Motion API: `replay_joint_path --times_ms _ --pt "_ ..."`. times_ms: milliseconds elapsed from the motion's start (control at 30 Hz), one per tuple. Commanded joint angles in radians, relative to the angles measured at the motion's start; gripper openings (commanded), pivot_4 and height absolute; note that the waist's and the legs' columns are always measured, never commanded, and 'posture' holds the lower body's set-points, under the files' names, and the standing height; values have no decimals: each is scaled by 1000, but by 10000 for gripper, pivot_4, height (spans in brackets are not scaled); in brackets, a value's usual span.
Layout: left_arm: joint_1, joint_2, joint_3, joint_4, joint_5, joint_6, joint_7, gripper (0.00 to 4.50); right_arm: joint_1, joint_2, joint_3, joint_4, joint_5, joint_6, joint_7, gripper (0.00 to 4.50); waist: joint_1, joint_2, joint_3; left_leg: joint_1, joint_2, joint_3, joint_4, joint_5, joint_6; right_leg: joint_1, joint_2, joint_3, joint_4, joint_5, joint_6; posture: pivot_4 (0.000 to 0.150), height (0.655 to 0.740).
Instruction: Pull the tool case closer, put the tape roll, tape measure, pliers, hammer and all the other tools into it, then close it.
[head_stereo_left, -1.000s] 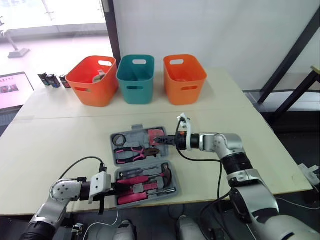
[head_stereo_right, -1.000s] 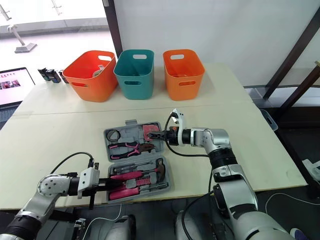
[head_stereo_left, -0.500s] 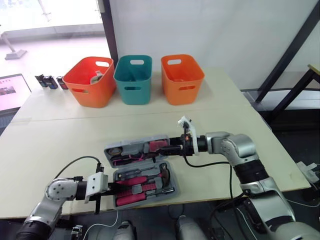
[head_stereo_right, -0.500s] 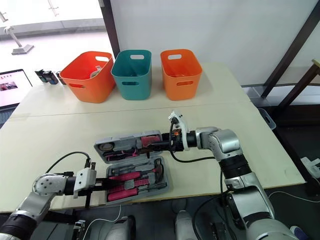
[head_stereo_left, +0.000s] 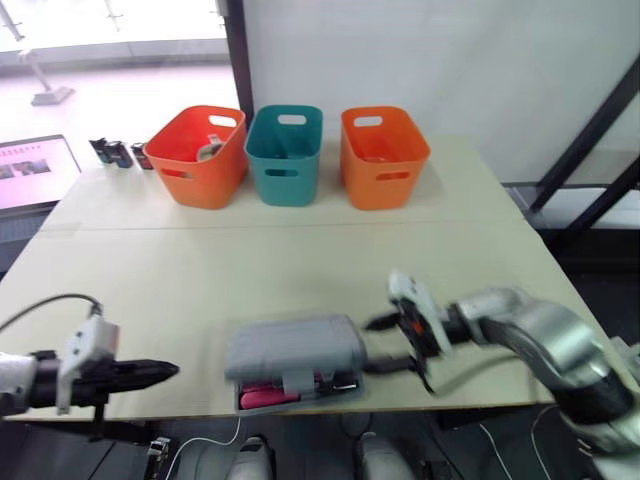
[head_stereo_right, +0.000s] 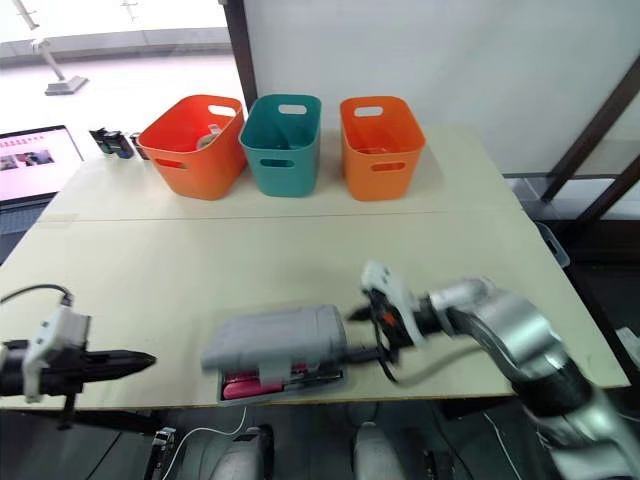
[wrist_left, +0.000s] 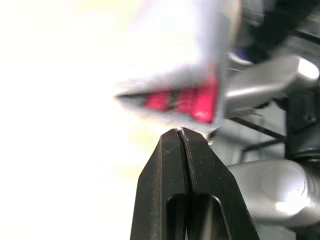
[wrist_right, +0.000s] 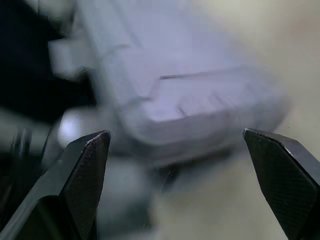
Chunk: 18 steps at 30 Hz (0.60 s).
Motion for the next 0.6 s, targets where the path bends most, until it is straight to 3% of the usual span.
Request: replay_joint_path --times_ms 33,200,333,600 --pt "-12 11 65 -31 -26 51 -14 0 122 -122 -232 -195 137 18 61 44759 6 -2 1 0 0 0 0 0 0 0 0 0 0 0 0 1500 7400" --pt "-37 -33 101 -83 -75 127 2 0 92 -112 -468 -186 303 71 -30 44759 -6 -8 2 2 1 2 4 0 0 0 0 0 0 1 -1 1500 7400" --pt "-47 -60 106 -110 -72 168 29 0 79 -80 -525 -167 356 51 -103 44759 -6 -12 2 1 1 3 5 0 0 -4 -1 0 -2 4 -5 1500 7400" --pt "-93 -81 127 -151 -80 229 88 0 154 -73 -517 -115 299 -99 -115 44759 7 -12 2 -3 1 3 1 0 0 -5 0 0 0 3 -3 1500 7400"
